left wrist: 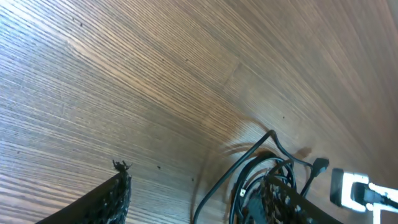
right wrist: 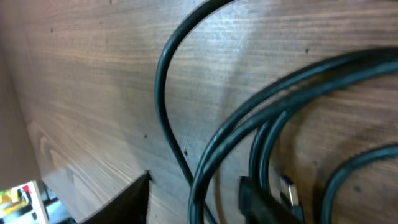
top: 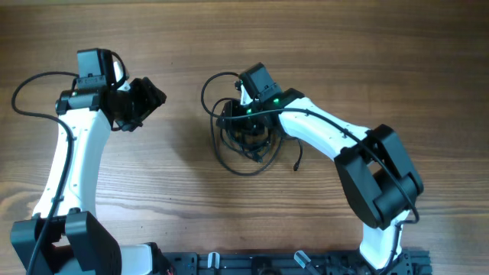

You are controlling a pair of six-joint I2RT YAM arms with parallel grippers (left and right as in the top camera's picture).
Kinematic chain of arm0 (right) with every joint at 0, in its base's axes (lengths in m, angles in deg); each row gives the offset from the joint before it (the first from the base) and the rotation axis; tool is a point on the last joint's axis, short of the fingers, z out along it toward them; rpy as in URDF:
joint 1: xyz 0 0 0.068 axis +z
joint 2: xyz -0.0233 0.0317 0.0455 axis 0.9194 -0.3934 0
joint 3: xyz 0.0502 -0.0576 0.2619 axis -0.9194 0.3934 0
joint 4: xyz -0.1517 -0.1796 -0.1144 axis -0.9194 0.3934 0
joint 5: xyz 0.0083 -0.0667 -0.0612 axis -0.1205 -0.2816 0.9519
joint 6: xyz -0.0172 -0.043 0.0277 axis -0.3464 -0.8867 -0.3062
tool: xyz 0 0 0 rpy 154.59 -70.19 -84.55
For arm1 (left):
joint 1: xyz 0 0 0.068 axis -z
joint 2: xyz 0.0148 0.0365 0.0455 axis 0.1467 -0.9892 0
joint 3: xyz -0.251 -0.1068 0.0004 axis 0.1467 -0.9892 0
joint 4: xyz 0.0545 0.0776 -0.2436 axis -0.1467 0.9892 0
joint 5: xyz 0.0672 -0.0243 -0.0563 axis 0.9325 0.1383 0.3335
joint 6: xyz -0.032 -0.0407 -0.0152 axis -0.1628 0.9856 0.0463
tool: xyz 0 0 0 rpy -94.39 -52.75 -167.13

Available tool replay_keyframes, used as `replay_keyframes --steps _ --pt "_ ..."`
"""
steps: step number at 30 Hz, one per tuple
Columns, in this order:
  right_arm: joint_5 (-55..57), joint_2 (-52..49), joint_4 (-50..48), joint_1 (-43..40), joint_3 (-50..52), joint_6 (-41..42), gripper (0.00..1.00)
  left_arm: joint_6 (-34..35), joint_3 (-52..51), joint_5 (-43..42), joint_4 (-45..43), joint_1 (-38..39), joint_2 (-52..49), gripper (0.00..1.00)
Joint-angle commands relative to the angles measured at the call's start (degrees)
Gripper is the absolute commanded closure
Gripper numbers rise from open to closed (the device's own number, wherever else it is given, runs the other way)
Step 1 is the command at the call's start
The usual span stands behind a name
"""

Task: Untangle cables

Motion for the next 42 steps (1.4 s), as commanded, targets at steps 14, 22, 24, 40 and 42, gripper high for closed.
replay_keyframes --steps 14,22,24,40,42 --pt "-1.25 2.4 -1.31 -0.98 0.15 -4.15 0.95 -4.81 0.02 -5.55 0.79 1.09 -0.55 0.45" --pt "-6.16 22.62 5.46 -8.02 0.15 -6.47 0.95 -16.72 0.02 -27.12 -1.29 4.35 -0.55 0.51" --pt "-6.78 23.28 6.49 -8.07 0.15 -6.45 0.96 -19.06 0.02 -33.53 -2.12 6.01 -0.55 0.44" --pt "-23.91 23.15 2.47 -12.15 0.15 -3.23 0.96 -15.78 0.02 -18.25 -4.48 11.52 -1.86 0.24" --pt "-27.17 23.15 1.16 -13.4 0.15 -3.04 0.96 -15.76 0.02 -16.52 -4.5 11.52 -3.23 0.24"
